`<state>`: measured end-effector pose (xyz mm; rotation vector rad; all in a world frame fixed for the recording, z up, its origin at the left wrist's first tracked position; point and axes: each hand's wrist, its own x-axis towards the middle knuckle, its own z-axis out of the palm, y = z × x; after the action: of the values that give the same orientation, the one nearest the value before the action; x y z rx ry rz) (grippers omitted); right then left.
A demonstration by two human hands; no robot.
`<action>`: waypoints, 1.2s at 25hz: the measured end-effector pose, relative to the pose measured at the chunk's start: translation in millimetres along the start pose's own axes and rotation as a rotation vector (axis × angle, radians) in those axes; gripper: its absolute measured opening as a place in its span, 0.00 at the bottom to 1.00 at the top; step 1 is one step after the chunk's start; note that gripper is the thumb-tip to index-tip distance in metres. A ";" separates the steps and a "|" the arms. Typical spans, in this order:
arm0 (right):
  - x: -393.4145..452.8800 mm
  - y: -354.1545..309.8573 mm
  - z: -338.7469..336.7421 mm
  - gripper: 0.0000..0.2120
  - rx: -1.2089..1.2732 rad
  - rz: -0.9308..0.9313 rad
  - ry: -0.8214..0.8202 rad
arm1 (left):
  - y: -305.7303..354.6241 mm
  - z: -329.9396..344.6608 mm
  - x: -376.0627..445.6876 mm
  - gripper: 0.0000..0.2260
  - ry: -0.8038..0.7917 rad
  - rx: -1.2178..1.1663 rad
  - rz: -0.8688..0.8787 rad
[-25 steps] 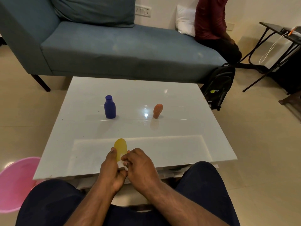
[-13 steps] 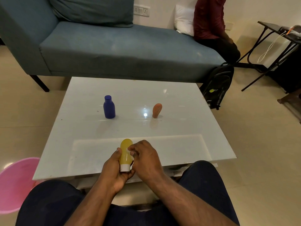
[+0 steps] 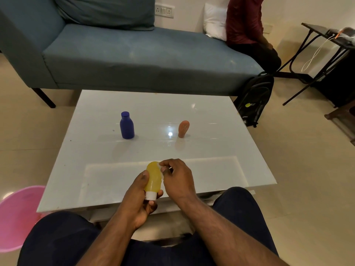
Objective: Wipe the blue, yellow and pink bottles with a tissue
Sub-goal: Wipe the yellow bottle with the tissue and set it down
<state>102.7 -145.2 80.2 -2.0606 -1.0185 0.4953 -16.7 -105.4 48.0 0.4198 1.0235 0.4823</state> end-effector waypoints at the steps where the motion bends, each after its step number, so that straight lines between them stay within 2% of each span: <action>1: 7.4 -0.9 -4.0 0.08 0.003 0.031 0.008 | -1.0 1.2 -0.6 0.16 -0.019 0.054 0.014; 3: 17.9 -5.3 -9.0 0.09 -0.030 0.042 -0.008 | -3.3 2.7 -0.4 0.16 -0.058 0.158 0.042; 8: 12.4 -9.8 0.2 0.11 -0.245 -0.186 -0.134 | -3.9 0.6 0.9 0.17 -0.031 0.314 0.125; 13: 22.7 -11.5 -9.7 0.11 -0.202 -0.088 -0.102 | -4.9 3.5 0.5 0.18 -0.034 0.404 0.176; 15: 17.4 -16.5 -6.2 0.11 -0.250 -0.152 -0.145 | -5.5 3.0 1.3 0.18 -0.020 0.433 0.192; 17: 11.7 -18.2 -2.5 0.11 -0.288 -0.245 -0.179 | -7.0 1.6 3.4 0.17 -0.003 0.449 0.207; 21: 23.0 -9.8 -7.5 0.10 -0.219 -0.138 -0.112 | -7.2 0.7 5.5 0.19 -0.011 0.431 0.227; 27: 4.8 -1.2 -2.1 0.11 -0.206 -0.237 -0.127 | -9.1 -0.4 6.1 0.17 0.002 0.390 0.190; 30: 11.4 3.7 -6.9 0.11 -0.193 -0.196 -0.094 | -8.3 1.7 4.9 0.17 -0.019 0.352 0.178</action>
<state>115.7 -140.8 81.5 -2.0912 -1.3552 0.4084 -11.6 -109.6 40.8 0.8331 1.0602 0.4554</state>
